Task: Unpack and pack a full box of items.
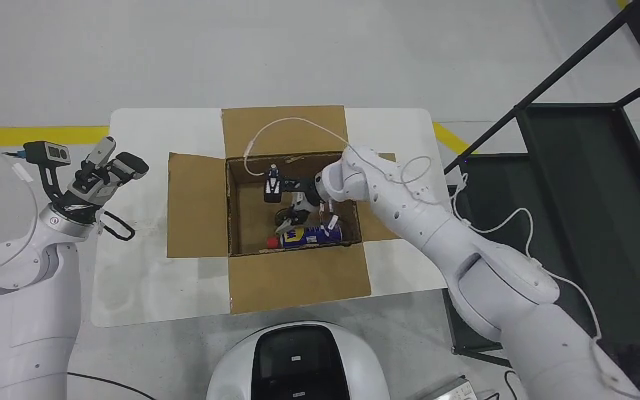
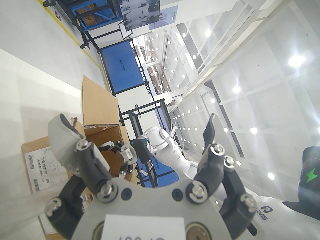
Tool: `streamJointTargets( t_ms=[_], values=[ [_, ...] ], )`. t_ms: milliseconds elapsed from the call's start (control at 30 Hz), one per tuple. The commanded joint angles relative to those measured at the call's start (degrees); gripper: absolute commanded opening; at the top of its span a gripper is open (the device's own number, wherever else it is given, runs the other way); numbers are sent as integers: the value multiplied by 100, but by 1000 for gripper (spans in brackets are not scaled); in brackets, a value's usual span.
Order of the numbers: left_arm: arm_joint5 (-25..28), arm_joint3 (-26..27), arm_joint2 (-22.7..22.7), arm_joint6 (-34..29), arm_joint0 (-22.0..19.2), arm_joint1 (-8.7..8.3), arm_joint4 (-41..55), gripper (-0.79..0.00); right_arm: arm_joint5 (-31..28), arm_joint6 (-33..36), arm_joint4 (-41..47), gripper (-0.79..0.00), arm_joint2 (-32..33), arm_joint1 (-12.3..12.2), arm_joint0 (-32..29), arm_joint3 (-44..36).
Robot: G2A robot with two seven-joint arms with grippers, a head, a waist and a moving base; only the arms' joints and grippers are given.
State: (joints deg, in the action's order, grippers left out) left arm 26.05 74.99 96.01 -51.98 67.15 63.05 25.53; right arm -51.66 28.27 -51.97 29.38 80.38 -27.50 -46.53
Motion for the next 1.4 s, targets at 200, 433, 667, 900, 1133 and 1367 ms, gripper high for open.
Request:
streamJointTargets(
  t_ms=[200,433,667,900,1133,1367],
  values=[
    [0,0,0,0,0,0,0,0,336,-448,-495,0,-467,466,156,713],
    [0,0,0,0,0,0,0,0,446,-658,-677,-22,-642,777,291,1378],
    [0,0,0,0,0,0,0,0,337,-691,-808,-34,-752,1009,378,1857],
    [0,0,0,0,0,0,0,0,251,-745,-931,-493,-822,1196,436,2205],
    [0,0,0,0,0,0,0,0,175,-756,-1092,-785,-881,1348,521,2491],
    [0,0,0,0,0,0,0,0,238,-970,-1261,-785,-893,1438,591,2649]
  ],
)
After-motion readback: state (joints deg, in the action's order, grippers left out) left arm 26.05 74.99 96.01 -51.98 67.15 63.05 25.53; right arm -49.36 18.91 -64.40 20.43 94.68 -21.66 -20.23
